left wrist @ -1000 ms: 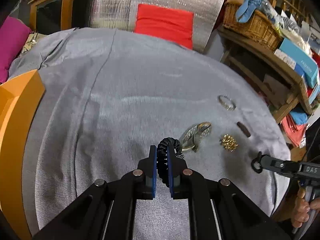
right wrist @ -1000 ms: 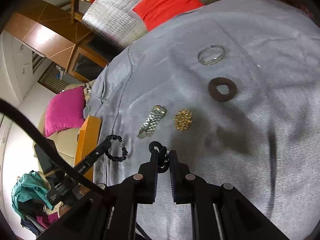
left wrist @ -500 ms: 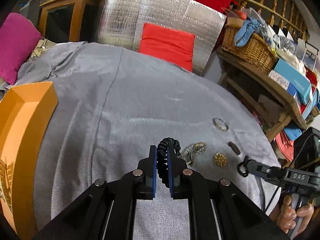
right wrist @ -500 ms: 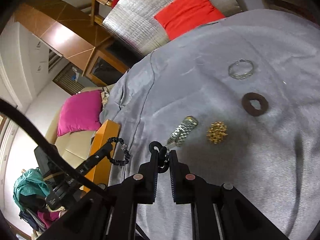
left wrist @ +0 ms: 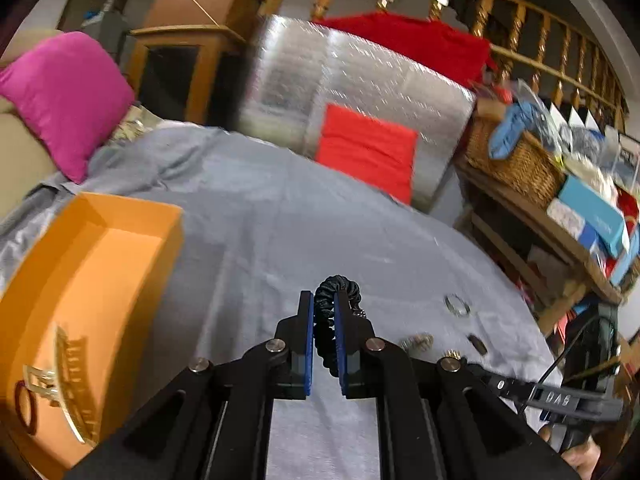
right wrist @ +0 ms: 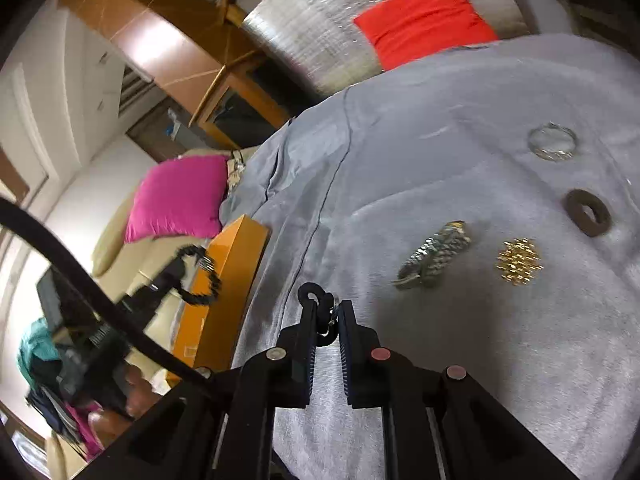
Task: Organize jewelry
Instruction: 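Carry both black hair ties to the orange tray and open both tools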
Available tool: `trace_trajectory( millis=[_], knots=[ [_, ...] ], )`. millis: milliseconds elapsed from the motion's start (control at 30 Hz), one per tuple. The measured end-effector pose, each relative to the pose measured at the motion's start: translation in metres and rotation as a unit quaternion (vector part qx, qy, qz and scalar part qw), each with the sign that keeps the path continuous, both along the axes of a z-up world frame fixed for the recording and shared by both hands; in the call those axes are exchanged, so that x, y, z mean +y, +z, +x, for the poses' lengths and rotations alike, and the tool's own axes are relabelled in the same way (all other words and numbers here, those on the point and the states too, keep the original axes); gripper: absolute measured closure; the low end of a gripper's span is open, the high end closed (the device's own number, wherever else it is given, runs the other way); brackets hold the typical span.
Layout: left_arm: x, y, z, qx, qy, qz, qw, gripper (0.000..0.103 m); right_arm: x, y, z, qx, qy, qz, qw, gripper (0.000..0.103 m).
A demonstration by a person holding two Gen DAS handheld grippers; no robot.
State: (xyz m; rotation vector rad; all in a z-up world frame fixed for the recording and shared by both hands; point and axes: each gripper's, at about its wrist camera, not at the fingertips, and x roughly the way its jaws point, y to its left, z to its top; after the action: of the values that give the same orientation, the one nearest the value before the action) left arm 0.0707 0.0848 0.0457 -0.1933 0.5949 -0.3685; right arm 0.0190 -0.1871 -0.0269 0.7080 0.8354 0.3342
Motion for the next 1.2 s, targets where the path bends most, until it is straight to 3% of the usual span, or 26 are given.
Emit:
trace_trajectory(
  millis=[167, 300, 600, 967, 1200],
  knots=[
    [0.037, 0.011, 0.0, -0.017, 0.034, -0.022, 0.999, 0.093, 0.034, 0.014, 0.017, -0.014, 0.026, -0.022, 0.999, 0.091],
    [0.07, 0.014, 0.002, -0.022, 0.075, -0.018, 0.9968, 0.093, 0.069, 0.035, 0.044, -0.03, 0.056, -0.023, 0.998, 0.091],
    [0.154, -0.004, 0.017, 0.017, 0.191, 0.015, 0.9814, 0.093, 0.169, 0.062, 0.116, -0.027, 0.14, -0.037, 0.989, 0.091],
    [0.221, -0.045, 0.059, 0.104, 0.219, 0.013, 0.97, 0.093, 0.282, 0.045, 0.169, 0.023, 0.243, -0.037, 0.969, 0.091],
    [0.244, -0.071, 0.07, 0.16, 0.23, 0.011, 0.9599, 0.093, 0.34, 0.013, 0.168, 0.076, 0.287, -0.089, 0.951, 0.091]
  ],
)
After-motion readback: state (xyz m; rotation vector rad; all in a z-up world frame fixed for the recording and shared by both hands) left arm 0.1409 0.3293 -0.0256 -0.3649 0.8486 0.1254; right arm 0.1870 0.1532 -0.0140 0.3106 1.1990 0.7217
